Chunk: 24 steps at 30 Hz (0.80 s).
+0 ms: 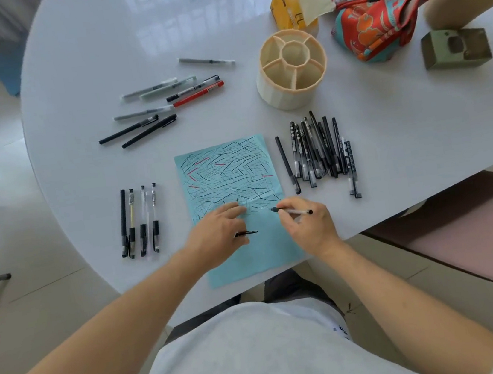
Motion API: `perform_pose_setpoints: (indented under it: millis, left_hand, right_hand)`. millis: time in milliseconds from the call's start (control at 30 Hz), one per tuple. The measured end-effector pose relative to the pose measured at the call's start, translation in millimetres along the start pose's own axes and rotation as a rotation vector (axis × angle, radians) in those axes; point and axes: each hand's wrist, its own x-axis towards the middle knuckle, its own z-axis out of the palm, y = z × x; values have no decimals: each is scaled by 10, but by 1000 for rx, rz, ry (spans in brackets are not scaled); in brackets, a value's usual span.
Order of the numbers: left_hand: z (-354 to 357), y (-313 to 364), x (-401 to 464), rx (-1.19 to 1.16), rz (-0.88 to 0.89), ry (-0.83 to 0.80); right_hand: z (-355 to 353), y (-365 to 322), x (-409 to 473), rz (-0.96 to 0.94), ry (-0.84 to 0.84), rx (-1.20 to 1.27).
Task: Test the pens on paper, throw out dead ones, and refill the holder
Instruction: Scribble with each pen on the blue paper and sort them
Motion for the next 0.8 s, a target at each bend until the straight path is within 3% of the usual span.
perform_pose_setpoints:
  millis: [100,267,400,533,800]
  left_hand:
    - [6,-2,-8,6,-3,2]
    - [-7,-11,-13,-30,-13,10]
    - [-49,3,-6,-108,-60,41]
    - [-102,64,-50,-167,-103,120]
    - [-225,124,-123,-192,-110,182]
  right_hand:
    - [-11,22,4,-37,46,-60]
    - [-135,90,70,89,91,-8]
    - [-195,-17,45,212,114,256]
    - [-178,-149,-32,277,-5,564]
    - [-90,-381,-61,246,-146,597]
